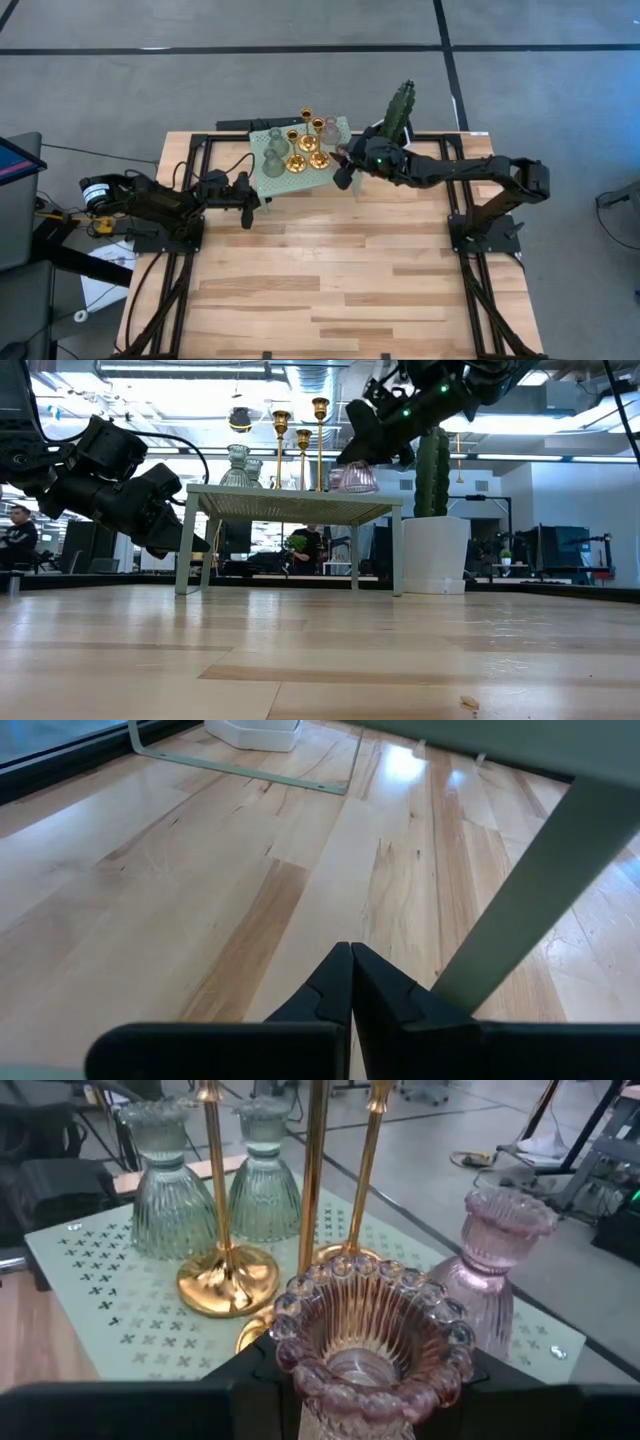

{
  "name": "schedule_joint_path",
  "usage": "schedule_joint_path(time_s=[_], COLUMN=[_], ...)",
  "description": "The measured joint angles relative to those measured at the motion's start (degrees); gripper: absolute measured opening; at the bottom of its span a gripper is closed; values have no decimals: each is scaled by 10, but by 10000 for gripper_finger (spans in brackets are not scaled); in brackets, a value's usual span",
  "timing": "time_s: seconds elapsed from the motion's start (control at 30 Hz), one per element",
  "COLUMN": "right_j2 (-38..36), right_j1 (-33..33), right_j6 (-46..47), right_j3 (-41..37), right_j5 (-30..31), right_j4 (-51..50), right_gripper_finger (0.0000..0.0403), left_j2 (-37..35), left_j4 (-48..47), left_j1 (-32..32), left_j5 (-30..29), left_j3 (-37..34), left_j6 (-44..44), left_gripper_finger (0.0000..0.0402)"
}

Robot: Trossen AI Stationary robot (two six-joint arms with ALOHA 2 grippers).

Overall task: Pick & Place candle stick holders
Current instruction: Put the pink glass candle holder on the shelf

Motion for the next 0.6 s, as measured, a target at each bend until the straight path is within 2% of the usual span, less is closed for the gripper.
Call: schedule_joint_path(time_s=[0.3, 0.6], right_j2=[4, 43], right_j1=[-11, -18], right_j6=[5, 23], right_j3=[0, 3], right_j5=[-1, 0], right_j4=[-21, 11], right_gripper_finger=[115, 115], left_j2=[0, 0], left_j4=[0, 0], left_j1=[0, 0], left_j5=[0, 0], left_j3=[0, 0], left_j6=[0, 0], left_gripper_finger=[4, 4])
